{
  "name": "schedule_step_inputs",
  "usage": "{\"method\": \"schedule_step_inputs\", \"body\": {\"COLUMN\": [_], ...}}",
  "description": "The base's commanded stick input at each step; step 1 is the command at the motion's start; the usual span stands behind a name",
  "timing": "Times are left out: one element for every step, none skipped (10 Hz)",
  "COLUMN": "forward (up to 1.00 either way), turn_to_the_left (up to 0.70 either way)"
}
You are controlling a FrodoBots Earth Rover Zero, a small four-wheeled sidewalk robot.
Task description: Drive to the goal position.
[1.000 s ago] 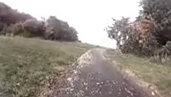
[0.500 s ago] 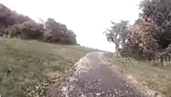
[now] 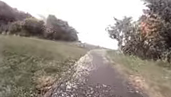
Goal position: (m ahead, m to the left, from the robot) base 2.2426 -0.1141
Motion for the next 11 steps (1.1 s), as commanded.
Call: {"method": "schedule_step_inputs", "body": {"forward": [0.85, 0.85, 0.85, 0.85, 0.85, 0.85, 0.85, 0.85, 0.85, 0.85, 0.85], "turn_to_the_left": [-0.27, -0.3, -0.19, -0.07, 0.0, 0.0, -0.02, -0.08, -0.14, -0.2, -0.26]}}
